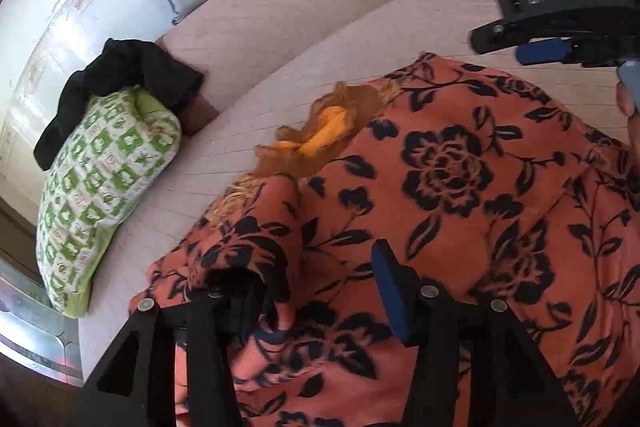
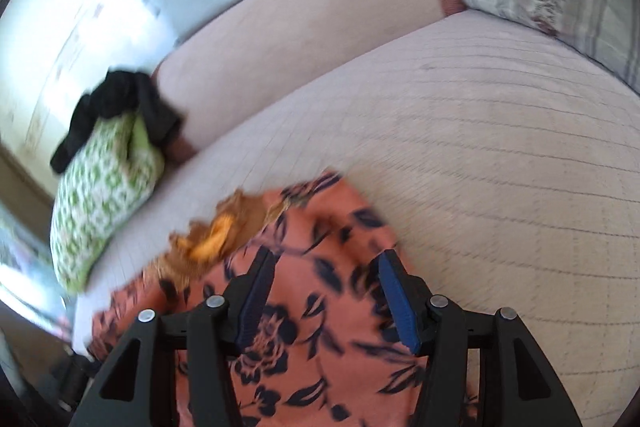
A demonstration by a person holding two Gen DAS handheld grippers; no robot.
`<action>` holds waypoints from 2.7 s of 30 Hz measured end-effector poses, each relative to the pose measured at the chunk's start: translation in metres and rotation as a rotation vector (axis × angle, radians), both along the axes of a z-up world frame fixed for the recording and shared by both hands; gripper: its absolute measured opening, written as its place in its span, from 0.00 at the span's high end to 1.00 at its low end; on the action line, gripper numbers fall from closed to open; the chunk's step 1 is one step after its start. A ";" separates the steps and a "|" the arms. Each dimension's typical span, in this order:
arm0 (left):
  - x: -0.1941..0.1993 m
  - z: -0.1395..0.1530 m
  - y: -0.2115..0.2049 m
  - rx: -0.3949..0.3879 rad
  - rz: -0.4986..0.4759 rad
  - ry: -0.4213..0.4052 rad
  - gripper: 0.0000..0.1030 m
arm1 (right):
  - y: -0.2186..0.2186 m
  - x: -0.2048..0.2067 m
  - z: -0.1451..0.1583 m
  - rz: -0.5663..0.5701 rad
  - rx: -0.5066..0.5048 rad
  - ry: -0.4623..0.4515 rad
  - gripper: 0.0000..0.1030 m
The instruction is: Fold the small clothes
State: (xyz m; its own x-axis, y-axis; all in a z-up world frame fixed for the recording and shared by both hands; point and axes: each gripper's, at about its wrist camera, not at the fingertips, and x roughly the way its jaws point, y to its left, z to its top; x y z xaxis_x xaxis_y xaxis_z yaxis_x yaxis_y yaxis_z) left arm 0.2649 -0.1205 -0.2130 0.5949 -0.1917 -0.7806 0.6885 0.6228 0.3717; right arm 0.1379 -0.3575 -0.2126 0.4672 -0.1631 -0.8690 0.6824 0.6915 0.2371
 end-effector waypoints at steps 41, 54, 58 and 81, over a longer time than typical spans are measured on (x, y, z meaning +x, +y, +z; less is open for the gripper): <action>0.102 0.003 0.269 -0.482 0.893 0.396 0.12 | 0.311 0.080 -0.038 1.233 -0.368 0.149 0.44; 0.113 0.001 0.246 -0.518 0.829 0.451 0.12 | 0.203 0.097 -0.028 0.765 -0.088 0.088 0.84; 0.115 -0.001 0.229 -0.460 0.800 0.439 0.12 | 0.184 0.093 -0.024 0.720 0.054 0.080 0.83; 0.123 -0.007 0.233 -0.506 0.812 0.465 0.15 | 0.280 0.159 -0.060 1.057 -0.066 0.112 0.89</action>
